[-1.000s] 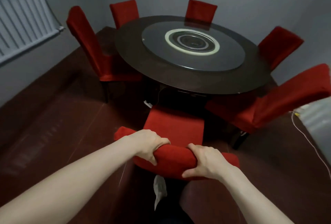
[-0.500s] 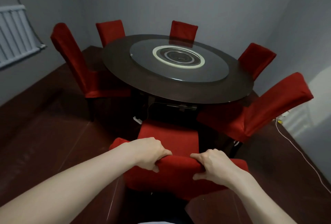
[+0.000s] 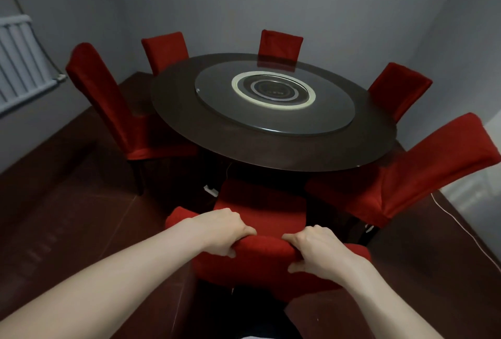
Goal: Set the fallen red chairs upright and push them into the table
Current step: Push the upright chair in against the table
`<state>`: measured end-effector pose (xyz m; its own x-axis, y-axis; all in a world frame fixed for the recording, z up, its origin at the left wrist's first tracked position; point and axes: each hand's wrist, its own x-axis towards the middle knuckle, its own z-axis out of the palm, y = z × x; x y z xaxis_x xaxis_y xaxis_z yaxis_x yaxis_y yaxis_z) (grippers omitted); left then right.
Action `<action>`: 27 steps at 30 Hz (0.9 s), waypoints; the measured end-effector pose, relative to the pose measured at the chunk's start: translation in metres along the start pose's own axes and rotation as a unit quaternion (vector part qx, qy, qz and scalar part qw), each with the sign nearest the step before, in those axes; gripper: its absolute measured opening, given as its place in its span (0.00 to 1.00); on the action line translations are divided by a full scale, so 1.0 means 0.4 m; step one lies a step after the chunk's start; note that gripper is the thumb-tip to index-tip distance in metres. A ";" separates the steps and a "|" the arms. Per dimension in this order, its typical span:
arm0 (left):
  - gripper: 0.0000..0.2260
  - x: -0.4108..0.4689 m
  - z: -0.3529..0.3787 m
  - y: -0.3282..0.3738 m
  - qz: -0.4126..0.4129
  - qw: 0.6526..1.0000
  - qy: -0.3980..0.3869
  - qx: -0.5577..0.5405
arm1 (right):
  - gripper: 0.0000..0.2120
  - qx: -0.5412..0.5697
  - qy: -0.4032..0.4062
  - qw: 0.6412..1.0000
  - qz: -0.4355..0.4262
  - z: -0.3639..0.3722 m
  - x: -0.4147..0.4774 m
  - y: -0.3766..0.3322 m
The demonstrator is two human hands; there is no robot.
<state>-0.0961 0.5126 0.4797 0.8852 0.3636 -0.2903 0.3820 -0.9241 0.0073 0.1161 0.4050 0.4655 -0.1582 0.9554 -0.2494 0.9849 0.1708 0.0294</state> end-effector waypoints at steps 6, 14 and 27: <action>0.20 0.094 -0.034 -0.108 0.002 1.000 0.021 0.017 | 0.21 0.000 0.015 1.000 0.001 -0.029 0.126 0.071; 0.22 0.186 -0.047 -0.221 -0.010 0.999 0.041 0.017 | 0.19 0.000 0.022 1.000 -0.008 -0.057 0.260 0.143; 0.24 0.348 -0.061 -0.350 -0.032 0.999 0.041 0.000 | 0.23 -0.028 0.020 0.999 0.004 -0.083 0.438 0.283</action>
<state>-0.0198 0.6956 0.4617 0.8773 0.4310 -0.2112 0.4392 -0.8983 -0.0090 0.1974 0.5996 0.4571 -0.1551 0.9654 -0.2096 0.9807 0.1761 0.0854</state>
